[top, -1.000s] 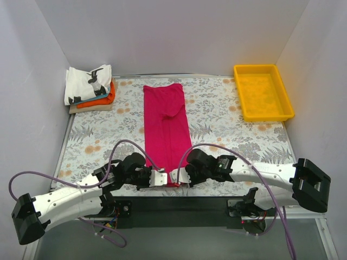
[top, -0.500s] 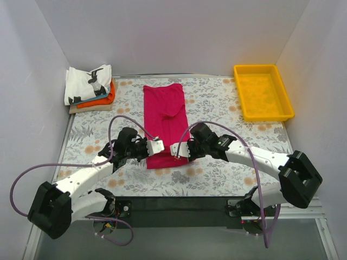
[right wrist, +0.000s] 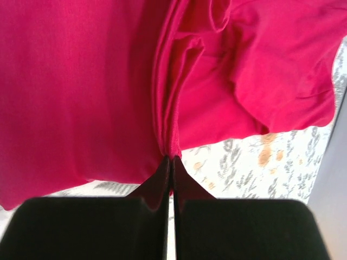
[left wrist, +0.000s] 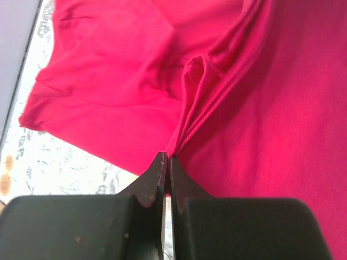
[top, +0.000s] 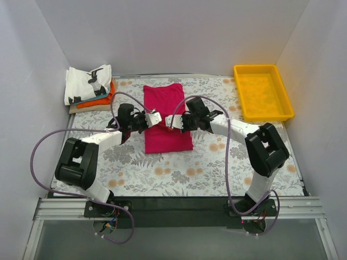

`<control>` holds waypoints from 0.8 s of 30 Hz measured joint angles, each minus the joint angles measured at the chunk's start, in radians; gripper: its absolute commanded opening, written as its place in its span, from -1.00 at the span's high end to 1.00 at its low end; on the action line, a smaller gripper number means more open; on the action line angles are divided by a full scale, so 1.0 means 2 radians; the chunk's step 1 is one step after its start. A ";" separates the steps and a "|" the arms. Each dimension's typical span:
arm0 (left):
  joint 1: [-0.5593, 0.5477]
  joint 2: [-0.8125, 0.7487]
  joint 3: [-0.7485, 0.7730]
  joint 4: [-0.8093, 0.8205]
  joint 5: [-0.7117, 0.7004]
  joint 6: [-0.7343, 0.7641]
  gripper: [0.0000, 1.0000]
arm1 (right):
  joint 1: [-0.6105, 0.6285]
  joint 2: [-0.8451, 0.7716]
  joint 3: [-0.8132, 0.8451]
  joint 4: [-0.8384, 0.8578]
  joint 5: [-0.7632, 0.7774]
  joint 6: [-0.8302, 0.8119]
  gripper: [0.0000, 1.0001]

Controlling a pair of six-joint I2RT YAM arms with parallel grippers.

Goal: Fold and stack the t-shirts
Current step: Fold the tshirt

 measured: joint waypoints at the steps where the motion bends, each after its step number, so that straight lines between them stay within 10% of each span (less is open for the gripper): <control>1: 0.003 0.012 0.010 0.005 0.001 0.001 1.00 | -0.003 0.011 0.012 0.001 -0.001 -0.002 0.97; 9: 0.016 0.087 0.052 0.036 0.005 0.009 1.00 | -0.027 0.084 0.072 0.015 -0.005 -0.013 0.97; 13: 0.017 0.106 0.056 0.039 0.002 0.011 0.51 | -0.032 0.105 0.079 0.017 -0.001 -0.010 0.23; 24: 0.043 0.079 0.069 -0.030 -0.006 -0.021 0.59 | -0.045 0.072 0.109 0.025 0.001 0.028 0.07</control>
